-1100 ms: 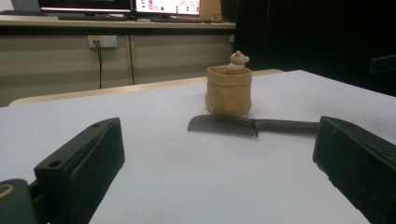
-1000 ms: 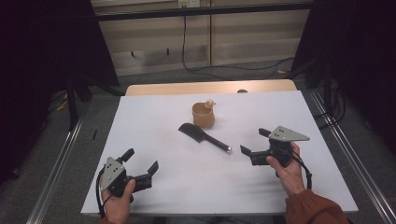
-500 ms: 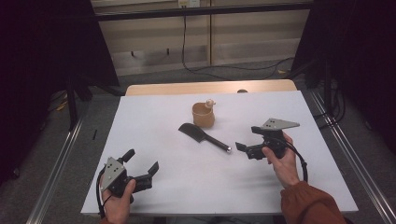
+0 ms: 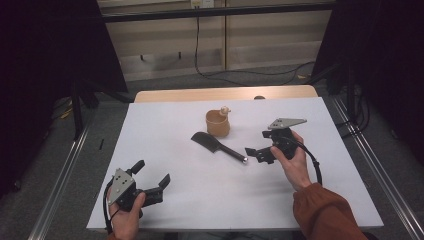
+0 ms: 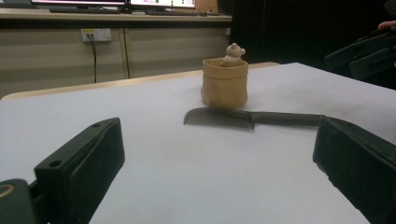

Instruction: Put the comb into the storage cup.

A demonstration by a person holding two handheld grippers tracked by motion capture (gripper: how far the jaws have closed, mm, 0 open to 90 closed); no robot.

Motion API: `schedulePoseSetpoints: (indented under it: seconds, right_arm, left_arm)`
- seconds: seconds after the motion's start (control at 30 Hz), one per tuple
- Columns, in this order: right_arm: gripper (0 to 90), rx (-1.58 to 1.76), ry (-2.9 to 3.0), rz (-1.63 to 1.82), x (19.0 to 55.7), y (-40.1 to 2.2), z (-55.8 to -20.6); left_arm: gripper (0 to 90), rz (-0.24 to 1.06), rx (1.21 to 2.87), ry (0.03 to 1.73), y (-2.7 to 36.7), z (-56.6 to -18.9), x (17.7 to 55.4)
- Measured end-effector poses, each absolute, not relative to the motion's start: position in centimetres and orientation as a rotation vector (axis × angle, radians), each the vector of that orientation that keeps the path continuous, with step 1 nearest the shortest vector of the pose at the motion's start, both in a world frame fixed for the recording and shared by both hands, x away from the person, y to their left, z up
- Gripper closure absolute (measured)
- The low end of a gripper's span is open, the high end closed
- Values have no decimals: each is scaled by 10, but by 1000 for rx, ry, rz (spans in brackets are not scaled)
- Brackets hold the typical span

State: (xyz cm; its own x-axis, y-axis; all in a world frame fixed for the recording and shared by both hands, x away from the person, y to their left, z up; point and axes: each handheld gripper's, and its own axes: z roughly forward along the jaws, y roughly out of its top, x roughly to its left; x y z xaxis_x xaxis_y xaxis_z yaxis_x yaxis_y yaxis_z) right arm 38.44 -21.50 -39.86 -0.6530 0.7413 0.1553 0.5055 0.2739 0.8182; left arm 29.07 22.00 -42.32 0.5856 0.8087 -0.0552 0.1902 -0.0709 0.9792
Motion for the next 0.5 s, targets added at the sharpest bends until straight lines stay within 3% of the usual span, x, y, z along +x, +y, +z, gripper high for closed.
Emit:
schedulePoseSetpoints:
  seconds: [0.5]
  right_arm:
    - [32, 1069, 2491, 1241, 417, -188, -403]
  left_arm:
    - [23, 635, 1597, 859, 222, -424, 293]
